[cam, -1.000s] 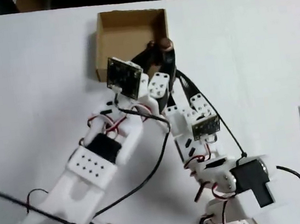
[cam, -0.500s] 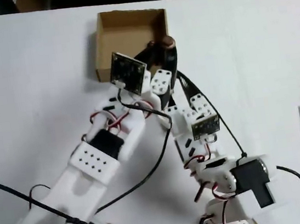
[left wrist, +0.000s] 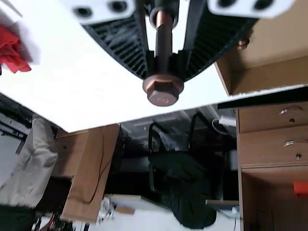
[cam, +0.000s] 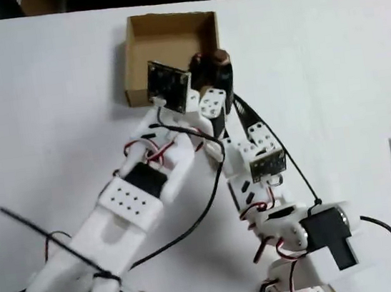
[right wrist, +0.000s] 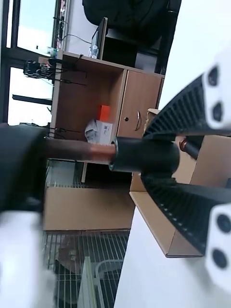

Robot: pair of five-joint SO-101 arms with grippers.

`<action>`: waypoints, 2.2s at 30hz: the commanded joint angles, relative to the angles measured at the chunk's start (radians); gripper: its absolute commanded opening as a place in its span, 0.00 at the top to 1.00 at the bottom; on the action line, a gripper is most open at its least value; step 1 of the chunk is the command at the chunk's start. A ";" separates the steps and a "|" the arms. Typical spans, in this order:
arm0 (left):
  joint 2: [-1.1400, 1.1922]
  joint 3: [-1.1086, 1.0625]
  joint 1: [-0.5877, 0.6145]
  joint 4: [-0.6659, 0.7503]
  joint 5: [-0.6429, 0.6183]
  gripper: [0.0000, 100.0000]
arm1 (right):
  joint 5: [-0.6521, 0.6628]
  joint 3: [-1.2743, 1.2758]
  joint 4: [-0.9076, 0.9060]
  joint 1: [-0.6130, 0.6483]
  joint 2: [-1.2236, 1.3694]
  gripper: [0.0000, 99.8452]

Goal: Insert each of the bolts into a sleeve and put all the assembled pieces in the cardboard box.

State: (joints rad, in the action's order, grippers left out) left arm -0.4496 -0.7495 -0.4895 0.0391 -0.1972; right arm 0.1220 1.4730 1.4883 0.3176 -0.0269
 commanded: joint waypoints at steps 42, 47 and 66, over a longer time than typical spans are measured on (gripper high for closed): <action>0.014 -0.062 0.028 -0.071 -0.017 0.97 | -0.002 -0.032 0.007 0.016 -0.010 0.98; 0.012 -0.062 0.051 -0.071 -0.052 0.97 | -0.002 -0.032 0.007 0.016 -0.010 0.98; 0.014 -0.070 0.081 -0.078 -0.109 0.86 | -0.002 -0.034 0.007 0.013 -0.010 0.98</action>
State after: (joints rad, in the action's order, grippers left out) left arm -0.4250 -0.8216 -0.4081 -0.0315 -0.3046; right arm 0.1235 1.4745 1.4868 0.3314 -0.0253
